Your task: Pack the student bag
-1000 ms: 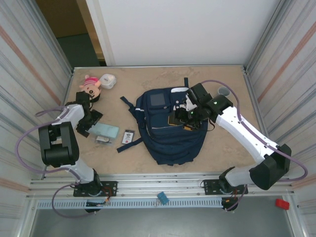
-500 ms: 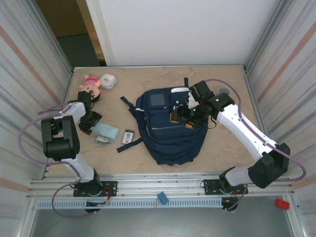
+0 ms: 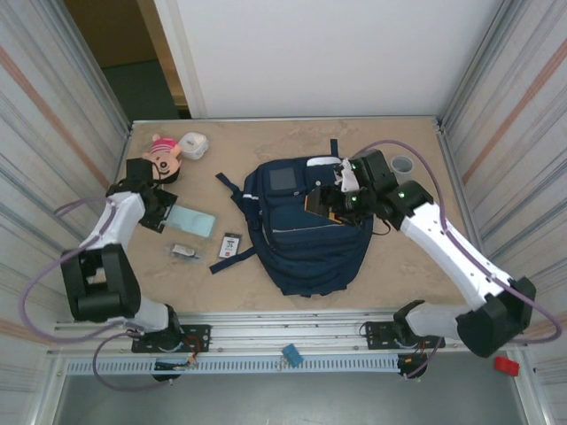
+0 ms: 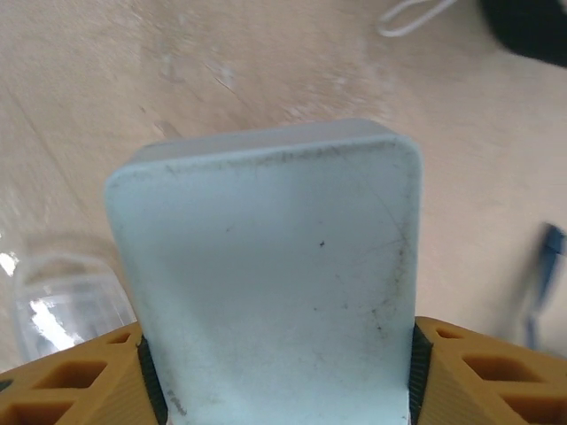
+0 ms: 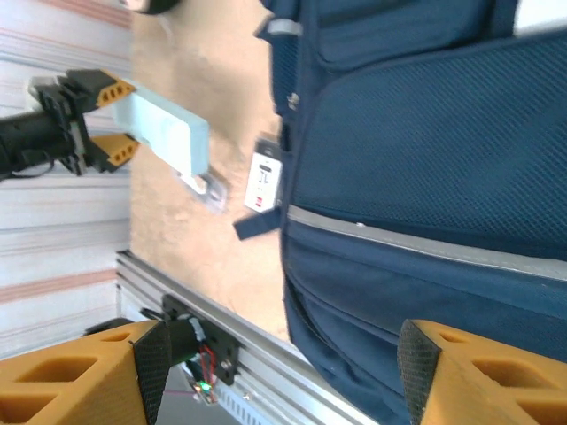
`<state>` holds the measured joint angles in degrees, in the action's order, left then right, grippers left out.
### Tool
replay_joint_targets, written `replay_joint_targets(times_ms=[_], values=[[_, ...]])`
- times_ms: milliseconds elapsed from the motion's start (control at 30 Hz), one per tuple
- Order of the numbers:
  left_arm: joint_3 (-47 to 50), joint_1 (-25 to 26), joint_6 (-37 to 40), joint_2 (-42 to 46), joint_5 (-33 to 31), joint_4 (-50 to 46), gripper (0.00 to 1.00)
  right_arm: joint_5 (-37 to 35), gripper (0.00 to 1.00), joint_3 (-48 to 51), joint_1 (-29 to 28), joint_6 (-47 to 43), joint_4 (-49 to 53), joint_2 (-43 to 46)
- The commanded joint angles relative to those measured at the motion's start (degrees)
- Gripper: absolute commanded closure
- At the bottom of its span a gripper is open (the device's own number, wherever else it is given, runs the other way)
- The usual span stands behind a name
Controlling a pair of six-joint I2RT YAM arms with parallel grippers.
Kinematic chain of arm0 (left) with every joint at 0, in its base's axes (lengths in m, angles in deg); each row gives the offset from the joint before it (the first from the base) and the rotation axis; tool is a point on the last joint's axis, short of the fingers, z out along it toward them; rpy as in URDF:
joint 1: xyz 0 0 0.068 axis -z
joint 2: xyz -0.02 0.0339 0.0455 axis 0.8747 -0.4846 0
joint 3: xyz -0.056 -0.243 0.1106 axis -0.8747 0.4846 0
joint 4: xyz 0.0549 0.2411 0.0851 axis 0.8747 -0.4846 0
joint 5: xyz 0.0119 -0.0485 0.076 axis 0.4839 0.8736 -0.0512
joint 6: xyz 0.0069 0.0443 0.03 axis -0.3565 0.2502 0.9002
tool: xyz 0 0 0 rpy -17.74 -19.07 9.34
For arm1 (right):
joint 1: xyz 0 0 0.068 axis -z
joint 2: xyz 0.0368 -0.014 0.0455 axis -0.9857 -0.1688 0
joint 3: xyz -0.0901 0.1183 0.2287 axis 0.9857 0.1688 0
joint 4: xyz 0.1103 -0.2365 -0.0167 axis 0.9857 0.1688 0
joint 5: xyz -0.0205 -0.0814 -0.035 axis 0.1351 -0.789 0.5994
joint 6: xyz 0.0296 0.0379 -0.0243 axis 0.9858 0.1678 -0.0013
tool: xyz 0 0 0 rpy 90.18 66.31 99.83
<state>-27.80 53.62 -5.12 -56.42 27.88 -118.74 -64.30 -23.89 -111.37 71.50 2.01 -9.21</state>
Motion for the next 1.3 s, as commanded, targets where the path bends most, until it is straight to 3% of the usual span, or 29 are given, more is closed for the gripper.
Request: replay_joint_targets(times_ms=[0, 167, 367, 500, 933, 1033, 1267], values=[[2.5, 1.4, -5.6, 6.9, 5.5, -1.3, 0.44, 1.0, 0.31, 5.0, -2.1, 2.2, -15.4, 4.2], [6.0, 5.8, -12.6, 15.2, 10.1, 0.3, 0.44, -0.4, 0.30, 8.2, -7.9, -0.8, -23.6, 3.5], [10.4, 12.4, -21.6, 20.9, 13.0, 4.2, 0.44, -2.3, 0.27, 7.3, -14.6, -3.7, -27.2, -3.1], [10.2, 14.9, -23.3, 21.7, 14.1, 5.1, 0.44, -2.9, 0.25, 6.7, -15.0, -4.5, -29.1, -7.0], [9.7, 19.6, -27.2, 22.2, 14.8, 9.0, 0.44, 4.7, 0.27, 3.8, -16.5, -0.3, -38.2, -16.7], [9.6, 20.3, -27.6, 22.1, 14.8, 9.4, 0.44, 5.5, 0.31, 3.5, -17.0, 0.6, -39.7, -18.2], [9.9, 21.8, -29.4, 22.2, 14.5, 11.1, 0.44, 5.4, 0.51, 2.8, -17.6, 1.2, -40.7, -19.5]])
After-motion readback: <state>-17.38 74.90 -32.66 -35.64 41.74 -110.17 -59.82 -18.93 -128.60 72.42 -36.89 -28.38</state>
